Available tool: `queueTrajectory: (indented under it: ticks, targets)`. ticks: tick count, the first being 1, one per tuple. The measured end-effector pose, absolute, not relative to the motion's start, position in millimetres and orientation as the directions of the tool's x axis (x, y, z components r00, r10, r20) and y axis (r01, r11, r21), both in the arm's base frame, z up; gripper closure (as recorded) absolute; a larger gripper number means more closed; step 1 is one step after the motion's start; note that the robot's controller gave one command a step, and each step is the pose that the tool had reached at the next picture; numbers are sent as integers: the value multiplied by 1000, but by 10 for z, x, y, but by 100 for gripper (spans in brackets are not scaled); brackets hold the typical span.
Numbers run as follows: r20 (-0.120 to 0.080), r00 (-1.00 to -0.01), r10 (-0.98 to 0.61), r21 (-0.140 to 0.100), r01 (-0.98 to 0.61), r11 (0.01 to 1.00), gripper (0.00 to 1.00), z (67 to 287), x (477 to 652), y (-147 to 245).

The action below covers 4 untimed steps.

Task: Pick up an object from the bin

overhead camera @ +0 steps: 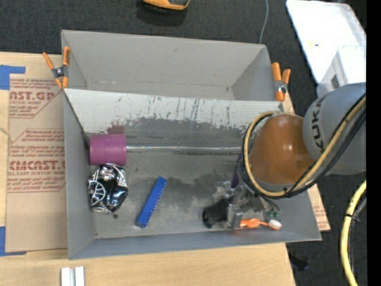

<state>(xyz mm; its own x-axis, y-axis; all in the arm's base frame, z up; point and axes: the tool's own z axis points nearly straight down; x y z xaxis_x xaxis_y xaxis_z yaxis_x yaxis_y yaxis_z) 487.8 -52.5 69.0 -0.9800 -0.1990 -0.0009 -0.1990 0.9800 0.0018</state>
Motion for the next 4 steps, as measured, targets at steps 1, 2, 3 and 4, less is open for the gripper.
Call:
queueTrajectory:
  ticks: [1, 2, 3, 4]
  targets:
    - [-1, -980, -199, 2, -199, 980, 100, 690, 4878, -523]
    - [-2, -980, -199, 2, -199, 980, 100, 690, 4879, -521]
    - [-2, -980, -200, 3, -200, 980, 100, 691, 4880, -520]
    - [-2, -980, -200, 3, -200, 980, 100, 691, 4880, -520]
